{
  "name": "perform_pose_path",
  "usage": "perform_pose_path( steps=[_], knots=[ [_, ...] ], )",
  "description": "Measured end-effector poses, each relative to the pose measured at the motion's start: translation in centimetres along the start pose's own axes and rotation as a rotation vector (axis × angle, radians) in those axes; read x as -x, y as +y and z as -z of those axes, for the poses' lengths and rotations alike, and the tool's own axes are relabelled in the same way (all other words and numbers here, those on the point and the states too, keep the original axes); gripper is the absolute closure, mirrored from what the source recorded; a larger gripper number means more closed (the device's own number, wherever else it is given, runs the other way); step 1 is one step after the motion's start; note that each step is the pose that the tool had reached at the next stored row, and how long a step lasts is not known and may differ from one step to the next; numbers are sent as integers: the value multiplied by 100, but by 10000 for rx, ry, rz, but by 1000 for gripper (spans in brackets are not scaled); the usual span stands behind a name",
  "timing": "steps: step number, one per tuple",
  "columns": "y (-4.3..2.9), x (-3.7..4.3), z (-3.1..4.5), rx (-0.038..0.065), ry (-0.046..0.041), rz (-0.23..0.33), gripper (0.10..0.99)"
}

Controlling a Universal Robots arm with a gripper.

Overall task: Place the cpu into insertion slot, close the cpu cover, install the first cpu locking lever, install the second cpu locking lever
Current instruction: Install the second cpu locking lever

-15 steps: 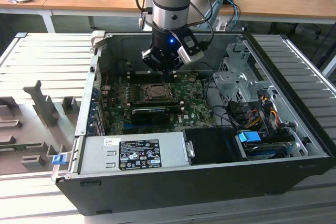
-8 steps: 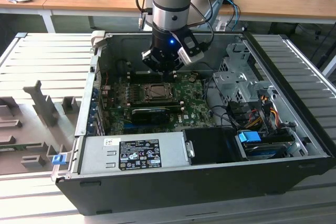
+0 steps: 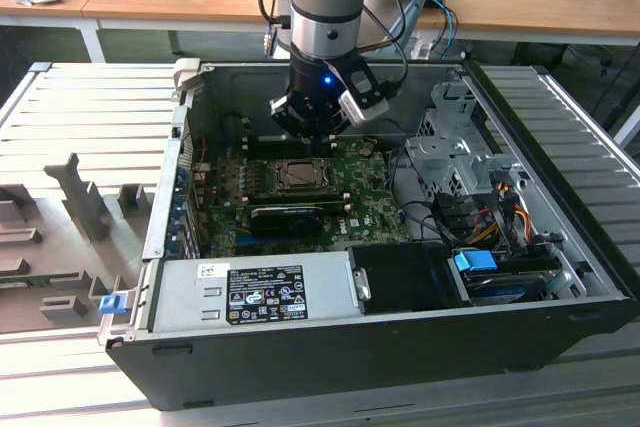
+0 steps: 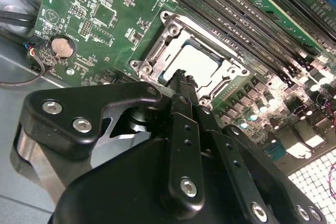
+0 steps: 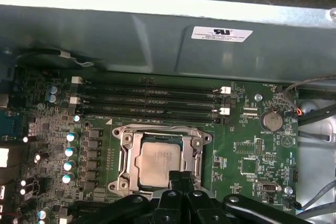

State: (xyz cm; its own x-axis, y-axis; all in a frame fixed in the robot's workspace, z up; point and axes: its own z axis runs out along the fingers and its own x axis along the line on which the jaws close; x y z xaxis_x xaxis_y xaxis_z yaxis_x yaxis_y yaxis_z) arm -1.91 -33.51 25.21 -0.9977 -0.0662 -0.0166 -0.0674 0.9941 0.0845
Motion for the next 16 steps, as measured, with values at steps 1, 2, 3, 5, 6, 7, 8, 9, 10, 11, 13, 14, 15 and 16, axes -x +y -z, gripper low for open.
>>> perform_pose_path(
  steps=[1,2,3,5,6,7,8,9,10,11,13,14,15,16],
  knots=[
    [-2,0,0,0,0,0,980],
    [-4,0,0,0,-1,0,980],
    [-6,0,1,0,-1,0,980],
    [-14,-1,1,-1,0,1,980],
    [-20,-1,2,-1,0,1,980],
    [-27,-2,3,0,0,0,980],
    [-32,-2,3,0,0,0,980],
    [-36,-2,3,1,-1,0,980],
    [-40,-3,3,1,-1,-1,980],
    [-44,-3,4,0,0,0,980],
    [-49,-3,4,0,-1,0,980],
    [-51,-3,4,0,0,0,980],
    [-54,-4,5,0,0,0,980],
    [-56,-4,5,-1,0,0,980]
  ],
)
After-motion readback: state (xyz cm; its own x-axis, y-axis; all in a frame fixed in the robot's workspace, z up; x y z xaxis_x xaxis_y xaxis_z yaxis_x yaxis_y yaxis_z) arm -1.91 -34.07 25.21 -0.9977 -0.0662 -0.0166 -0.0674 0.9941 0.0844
